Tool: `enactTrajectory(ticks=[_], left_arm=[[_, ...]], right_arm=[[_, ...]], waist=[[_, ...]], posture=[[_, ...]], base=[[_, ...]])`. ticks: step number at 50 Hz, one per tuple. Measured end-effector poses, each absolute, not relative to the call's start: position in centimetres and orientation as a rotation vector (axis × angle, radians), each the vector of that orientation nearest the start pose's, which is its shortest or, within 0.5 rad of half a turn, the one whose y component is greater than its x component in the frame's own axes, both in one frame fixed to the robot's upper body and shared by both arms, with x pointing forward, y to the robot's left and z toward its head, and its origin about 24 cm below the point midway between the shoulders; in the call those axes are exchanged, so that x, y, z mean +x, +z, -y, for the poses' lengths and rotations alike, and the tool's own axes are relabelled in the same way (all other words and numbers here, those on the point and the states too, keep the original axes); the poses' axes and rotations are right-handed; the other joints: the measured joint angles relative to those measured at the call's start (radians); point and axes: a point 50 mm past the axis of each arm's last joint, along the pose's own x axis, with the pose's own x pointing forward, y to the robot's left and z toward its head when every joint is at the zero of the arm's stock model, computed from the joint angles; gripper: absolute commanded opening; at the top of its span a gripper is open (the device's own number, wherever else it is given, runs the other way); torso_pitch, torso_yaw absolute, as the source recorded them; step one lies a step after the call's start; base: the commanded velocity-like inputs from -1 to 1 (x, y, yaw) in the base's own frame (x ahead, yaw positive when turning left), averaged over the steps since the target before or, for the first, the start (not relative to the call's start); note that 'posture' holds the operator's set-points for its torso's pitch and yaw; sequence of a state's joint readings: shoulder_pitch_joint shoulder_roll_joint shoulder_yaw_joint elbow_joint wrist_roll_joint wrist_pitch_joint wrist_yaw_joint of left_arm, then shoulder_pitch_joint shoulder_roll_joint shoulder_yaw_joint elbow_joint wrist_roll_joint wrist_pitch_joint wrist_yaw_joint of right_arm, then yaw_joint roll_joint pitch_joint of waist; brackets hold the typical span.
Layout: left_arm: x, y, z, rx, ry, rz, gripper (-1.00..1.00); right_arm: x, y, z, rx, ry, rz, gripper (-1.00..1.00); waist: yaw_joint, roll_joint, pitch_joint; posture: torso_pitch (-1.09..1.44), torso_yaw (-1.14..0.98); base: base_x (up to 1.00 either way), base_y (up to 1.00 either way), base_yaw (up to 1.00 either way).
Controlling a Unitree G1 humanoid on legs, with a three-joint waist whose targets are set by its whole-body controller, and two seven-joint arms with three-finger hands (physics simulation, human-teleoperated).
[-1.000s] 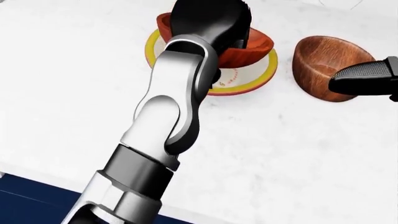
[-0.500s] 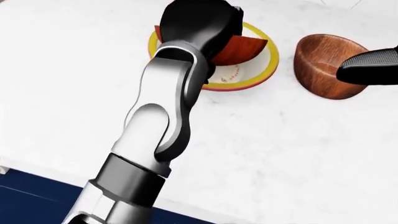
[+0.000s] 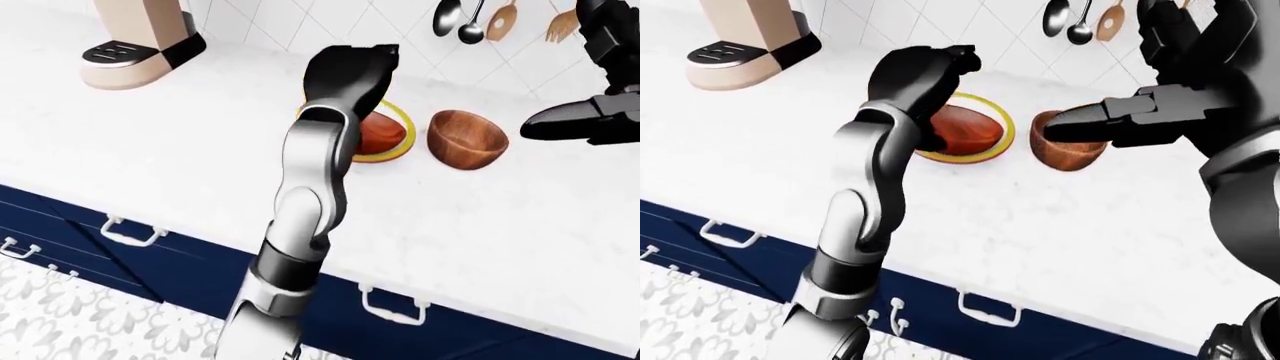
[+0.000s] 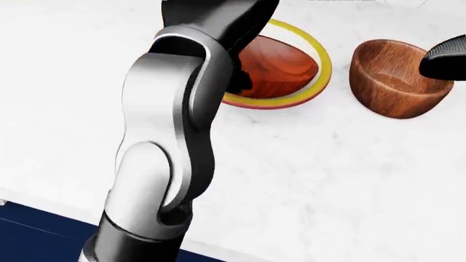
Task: Stack the bowls from largest to smallest.
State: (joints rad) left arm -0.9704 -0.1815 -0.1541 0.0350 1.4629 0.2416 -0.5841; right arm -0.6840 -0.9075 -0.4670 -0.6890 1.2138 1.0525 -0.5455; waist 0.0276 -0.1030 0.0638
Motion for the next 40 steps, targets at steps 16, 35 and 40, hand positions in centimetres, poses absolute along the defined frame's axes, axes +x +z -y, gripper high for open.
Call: enactTrajectory(ticks=[16, 35, 40], left_arm=[[29.7, 30.1, -6.9, 1.275, -0.066, 0.359, 0.91], [28.9, 29.6, -10.4, 1.248, -0.015, 0.346, 1.00], [28.9, 29.3, -10.6, 1.244, -0.022, 0.339, 1.00]], right_arm=[[20.7, 35.2, 20.7, -0.482, -0.029, 0.366, 1.00], [25.7, 33.3, 18.9, -1.058, -0.113, 0.255, 1.00], [26.1, 33.4, 19.0, -1.146, -0.147, 0.232, 1.00]], waist=[[0.005, 0.001, 0.014], [-0.008, 0.039, 0.012], [-0.014, 0.064, 0.006]], posture=[[0.00, 0.00], [0.00, 0.00], [0.00, 0.00]], base=[[0.00, 0.00, 0.00], [0.00, 0.00, 0.00], [0.00, 0.00, 0.00]])
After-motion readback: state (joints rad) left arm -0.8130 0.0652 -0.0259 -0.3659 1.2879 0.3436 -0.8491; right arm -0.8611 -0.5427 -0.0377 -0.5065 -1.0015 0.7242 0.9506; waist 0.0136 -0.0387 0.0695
